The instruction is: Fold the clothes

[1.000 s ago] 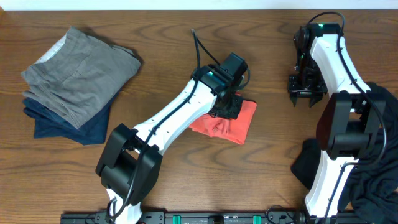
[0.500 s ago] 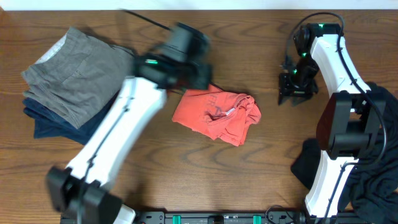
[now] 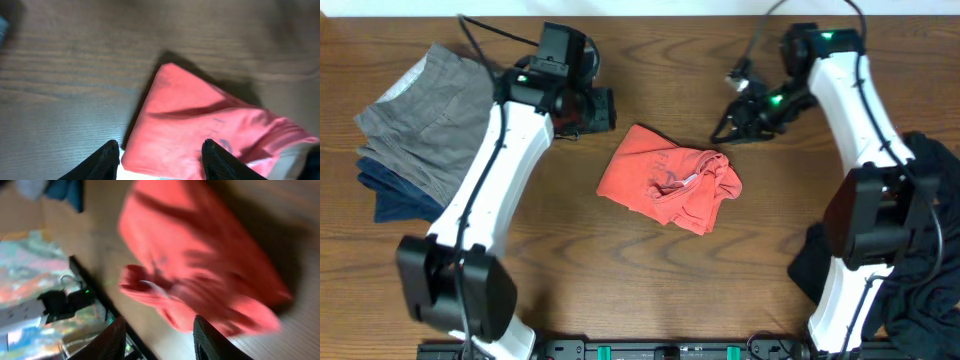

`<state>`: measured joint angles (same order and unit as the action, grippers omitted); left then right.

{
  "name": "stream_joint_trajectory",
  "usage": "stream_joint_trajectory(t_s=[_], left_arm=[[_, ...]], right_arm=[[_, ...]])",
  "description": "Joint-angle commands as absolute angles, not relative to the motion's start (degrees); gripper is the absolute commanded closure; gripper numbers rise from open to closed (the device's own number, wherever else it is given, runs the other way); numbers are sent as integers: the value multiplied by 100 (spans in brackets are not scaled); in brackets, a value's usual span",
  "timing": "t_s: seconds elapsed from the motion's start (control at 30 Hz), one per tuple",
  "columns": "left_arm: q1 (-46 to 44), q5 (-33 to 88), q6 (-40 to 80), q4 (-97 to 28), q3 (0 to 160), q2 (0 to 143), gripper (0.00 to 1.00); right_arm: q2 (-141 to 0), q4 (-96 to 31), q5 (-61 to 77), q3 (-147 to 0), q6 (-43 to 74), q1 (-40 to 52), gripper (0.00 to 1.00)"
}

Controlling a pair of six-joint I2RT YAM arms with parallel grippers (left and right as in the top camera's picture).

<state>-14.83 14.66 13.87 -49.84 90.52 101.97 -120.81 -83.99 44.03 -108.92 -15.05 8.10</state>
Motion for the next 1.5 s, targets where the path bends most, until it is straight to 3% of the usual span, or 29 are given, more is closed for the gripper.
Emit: stream_joint_trajectory(t_s=[0.0,0.27,0.5,0.73,1.07,1.33,1.47], left_arm=[[-1485,1621,1341,-5004,8956,10582,45],[-1511,2169,1341,-5000,8956,11496,45],[-1675,2165,1337,-5004,8956,11972,45],[-1745,2163,1337,-5043,8910,12036,45],[-1745,2143,1339,-5398,8908,12036,45],[-1782,2143,1385,-6757,8886,12036,45],[-1791,2018,1415,-7109,8884,11974,45]], right_arm=[[-12003,-8237,4807,-10943,-1608,1352,58],[-12011,-7811,3850,-10711,-631,2171,57],[-12014,-6930,3426,-9627,47,2410,56],[-12011,-7338,1844,-8868,449,2152,69],[-11946,-7581,1096,-8879,556,1286,67],[-11950,-7096,1094,-8879,556,1361,64],[-11948,-6989,871,-8879,843,1347,69]])
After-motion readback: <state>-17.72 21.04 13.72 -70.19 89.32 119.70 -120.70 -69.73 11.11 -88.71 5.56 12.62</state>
